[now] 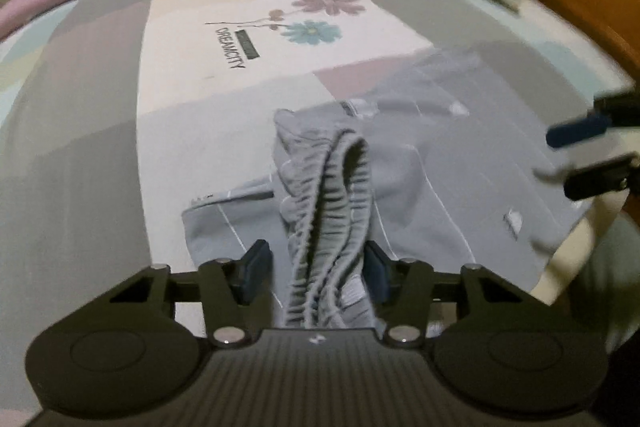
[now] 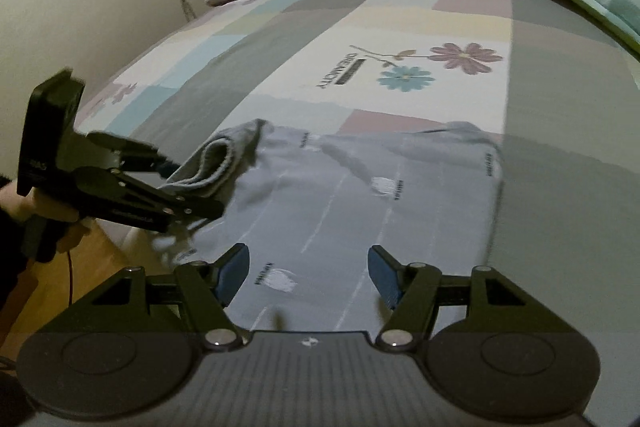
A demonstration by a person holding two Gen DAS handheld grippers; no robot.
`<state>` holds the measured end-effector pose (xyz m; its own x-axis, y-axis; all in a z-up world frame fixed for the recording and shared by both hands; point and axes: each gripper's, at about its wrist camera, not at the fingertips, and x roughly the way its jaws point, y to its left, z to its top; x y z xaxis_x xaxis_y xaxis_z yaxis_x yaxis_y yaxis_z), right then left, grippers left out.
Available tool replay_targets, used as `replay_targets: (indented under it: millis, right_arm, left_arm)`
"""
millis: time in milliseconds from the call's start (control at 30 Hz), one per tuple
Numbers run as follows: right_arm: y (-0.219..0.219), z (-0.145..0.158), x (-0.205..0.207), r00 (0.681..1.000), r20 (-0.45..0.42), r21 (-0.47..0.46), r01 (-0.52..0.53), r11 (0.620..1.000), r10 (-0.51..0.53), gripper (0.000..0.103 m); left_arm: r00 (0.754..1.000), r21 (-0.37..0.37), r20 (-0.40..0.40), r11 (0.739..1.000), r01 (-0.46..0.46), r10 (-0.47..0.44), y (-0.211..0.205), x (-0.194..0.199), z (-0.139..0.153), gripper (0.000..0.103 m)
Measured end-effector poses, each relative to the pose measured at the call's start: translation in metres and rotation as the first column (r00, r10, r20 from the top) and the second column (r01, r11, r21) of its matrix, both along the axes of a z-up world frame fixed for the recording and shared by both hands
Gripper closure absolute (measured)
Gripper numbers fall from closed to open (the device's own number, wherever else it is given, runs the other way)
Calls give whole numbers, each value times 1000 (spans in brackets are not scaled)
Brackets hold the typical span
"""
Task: Fold clothes
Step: 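Grasp the waistband with the left tool and fold it over the bundle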
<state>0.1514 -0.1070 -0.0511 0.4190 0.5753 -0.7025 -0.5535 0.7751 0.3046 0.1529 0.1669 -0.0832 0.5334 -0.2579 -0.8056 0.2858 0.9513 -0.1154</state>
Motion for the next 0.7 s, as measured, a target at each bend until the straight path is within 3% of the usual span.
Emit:
replay_targets:
  millis: [67, 167, 300, 467, 567, 700]
  right_arm:
    - [-7, -3, 2, 1000, -10, 13, 20, 1000, -20, 31]
    - [-11, -9, 5, 999, -30, 18, 36, 999, -36, 30]
    - [-10, -13, 2, 999, -39, 23, 27, 999, -26, 29]
    - [-7, -17, 4, 999, -49, 17, 20, 1000, -20, 29]
    - [-4, -18, 4, 999, -48, 10, 13, 1000, -12, 29]
    - [-3, -16, 2, 999, -34, -11, 2, 1000, -2, 29]
  left_arm:
    - [998, -122, -3, 991, -57, 57, 17, -3, 1, 61]
    - [984, -254, -56, 951, -177, 168, 43, -2, -7, 61]
    - [976, -365, -95, 905, -219, 198, 59, -5, -14, 64]
    - [978, -382, -107, 900, -209, 182, 56, -4, -18, 64]
    - [975, -347, -103, 911, -222, 198, 56, -4, -14, 88]
    - [969, -380, -103, 891, -249, 227, 67, -7, 2, 88]
